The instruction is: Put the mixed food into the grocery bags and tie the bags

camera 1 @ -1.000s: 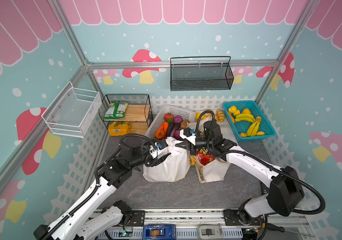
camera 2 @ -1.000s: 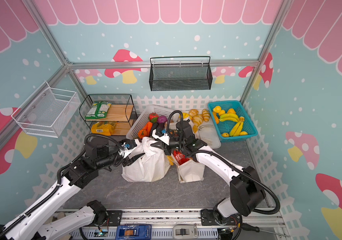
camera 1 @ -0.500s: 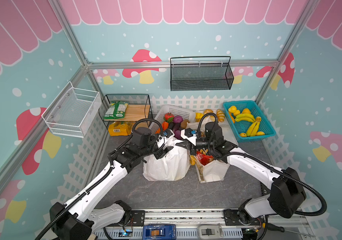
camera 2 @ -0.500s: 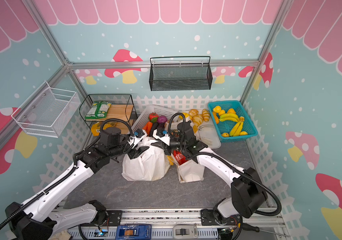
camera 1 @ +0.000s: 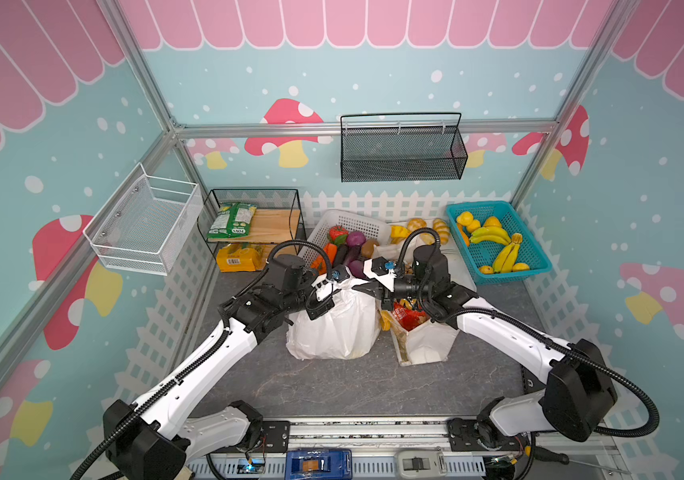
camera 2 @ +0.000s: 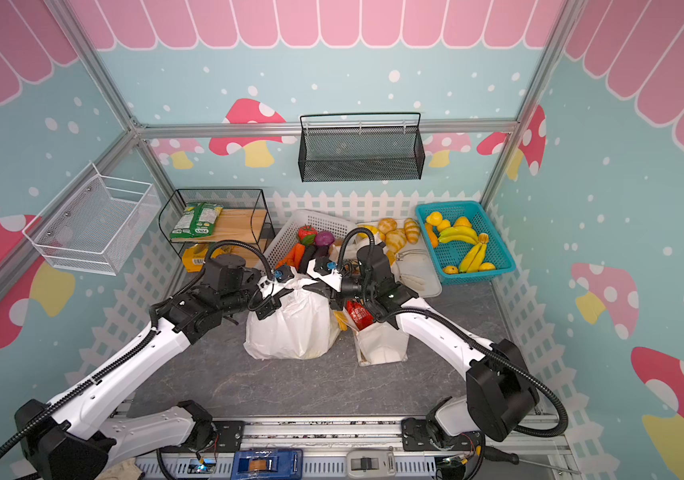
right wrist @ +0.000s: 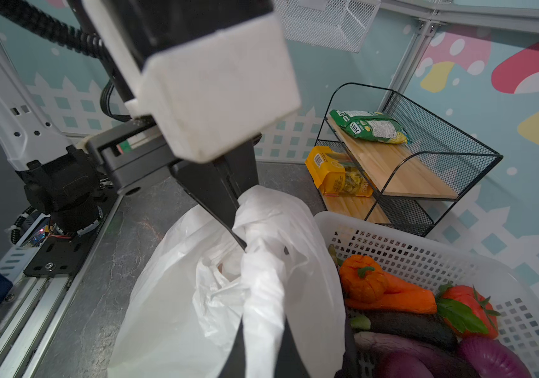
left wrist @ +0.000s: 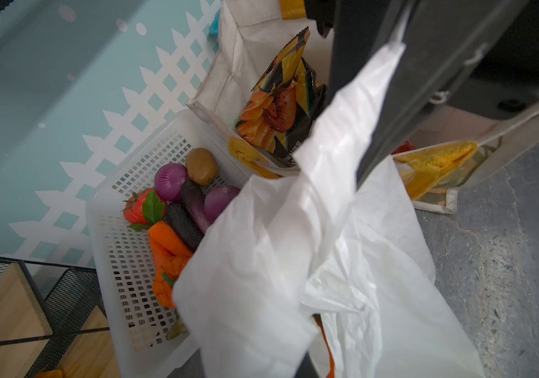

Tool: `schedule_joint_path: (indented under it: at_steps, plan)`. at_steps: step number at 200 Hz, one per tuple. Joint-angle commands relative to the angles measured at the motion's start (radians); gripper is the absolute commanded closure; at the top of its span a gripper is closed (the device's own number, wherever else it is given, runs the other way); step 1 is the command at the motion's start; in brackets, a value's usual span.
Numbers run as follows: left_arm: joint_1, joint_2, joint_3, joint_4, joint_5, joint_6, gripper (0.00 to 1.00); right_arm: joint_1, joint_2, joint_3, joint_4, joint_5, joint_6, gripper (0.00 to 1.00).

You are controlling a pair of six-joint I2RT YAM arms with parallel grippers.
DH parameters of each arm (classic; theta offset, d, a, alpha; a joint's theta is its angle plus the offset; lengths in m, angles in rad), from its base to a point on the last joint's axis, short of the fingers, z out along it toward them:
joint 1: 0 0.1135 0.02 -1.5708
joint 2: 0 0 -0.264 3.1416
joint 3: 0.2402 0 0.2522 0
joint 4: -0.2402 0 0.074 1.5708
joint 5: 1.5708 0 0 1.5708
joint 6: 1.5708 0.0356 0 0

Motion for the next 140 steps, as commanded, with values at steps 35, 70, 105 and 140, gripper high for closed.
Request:
schedule_joint_path:
  at_steps: [35, 70, 105, 140]
  plan:
    - [0.014, -0.073, -0.040, 0.049, 0.167, 0.120, 1.00, 0.004, -0.003, -0.033, 0.013, 0.024, -0.126, 0.52]
    - [0.013, -0.078, -0.056, 0.050, 0.180, 0.144, 1.00, 0.006, 0.042, -0.004, 0.014, -0.019, -0.123, 0.46]
    - [0.012, -0.064, -0.052, 0.048, 0.196, 0.134, 1.00, 0.020, 0.086, 0.022, 0.014, -0.061, -0.125, 0.45]
    - [0.013, -0.057, -0.051, 0.047, 0.185, 0.130, 1.00, 0.038, 0.117, 0.038, 0.013, -0.056, -0.117, 0.53]
